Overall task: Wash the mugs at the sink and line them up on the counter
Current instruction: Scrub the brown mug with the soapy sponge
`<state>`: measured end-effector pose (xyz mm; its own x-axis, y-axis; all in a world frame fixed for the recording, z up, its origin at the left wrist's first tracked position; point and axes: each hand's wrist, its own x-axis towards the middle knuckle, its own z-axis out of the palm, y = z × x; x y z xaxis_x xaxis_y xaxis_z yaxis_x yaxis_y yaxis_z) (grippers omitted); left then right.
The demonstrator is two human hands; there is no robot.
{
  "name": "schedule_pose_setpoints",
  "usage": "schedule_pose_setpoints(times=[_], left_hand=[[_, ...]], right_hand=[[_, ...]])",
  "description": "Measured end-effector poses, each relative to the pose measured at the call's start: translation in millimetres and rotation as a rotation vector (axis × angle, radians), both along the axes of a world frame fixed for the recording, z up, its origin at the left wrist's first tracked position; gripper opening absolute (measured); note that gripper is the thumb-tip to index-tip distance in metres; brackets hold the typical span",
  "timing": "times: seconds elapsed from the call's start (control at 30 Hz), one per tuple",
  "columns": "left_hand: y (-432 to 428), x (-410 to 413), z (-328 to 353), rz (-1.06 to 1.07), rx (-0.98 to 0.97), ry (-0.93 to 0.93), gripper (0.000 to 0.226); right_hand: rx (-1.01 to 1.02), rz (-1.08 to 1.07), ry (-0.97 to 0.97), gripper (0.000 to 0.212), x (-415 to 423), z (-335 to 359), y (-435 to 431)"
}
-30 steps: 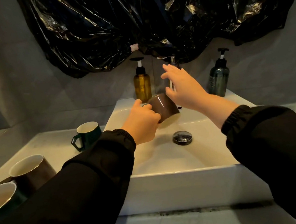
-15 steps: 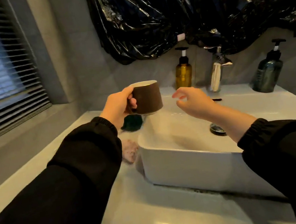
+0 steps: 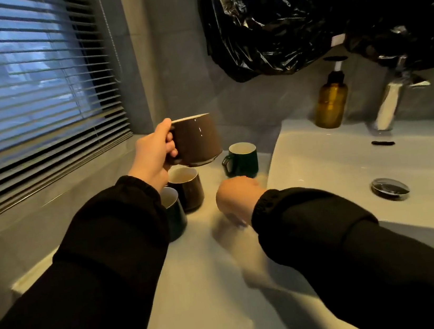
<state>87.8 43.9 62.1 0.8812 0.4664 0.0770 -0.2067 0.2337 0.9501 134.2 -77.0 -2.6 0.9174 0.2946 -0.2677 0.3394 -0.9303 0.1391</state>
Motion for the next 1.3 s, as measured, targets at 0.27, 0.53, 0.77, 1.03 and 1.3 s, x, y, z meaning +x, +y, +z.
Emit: schedule_pose_setpoints(times=[0.27,0.53,0.77,1.03,1.3], left_hand=[[0,6,-5,-0.093,-0.109,0.016,0.035],[-24,21,3,-0.216,-0.151,0.04,0.036],[-84,44,15,-0.346,-0.147,0.11,0.035],[-202,81,4,-0.543,-0.144,0.232,0.034],[-303,107,6,-0.645,-0.2,0.316,0.036]], right_hand=[[0.315,-0.091,0.055,0.029,0,-37,-4],[0.316,0.094,-0.138,0.032,-27,19,-24],[0.762,-0.063,-0.52,0.019,-12,79,-146],[1.137,-0.183,-0.646,0.049,15,66,-265],[0.917,-0.127,-0.884,0.025,37,49,-324]])
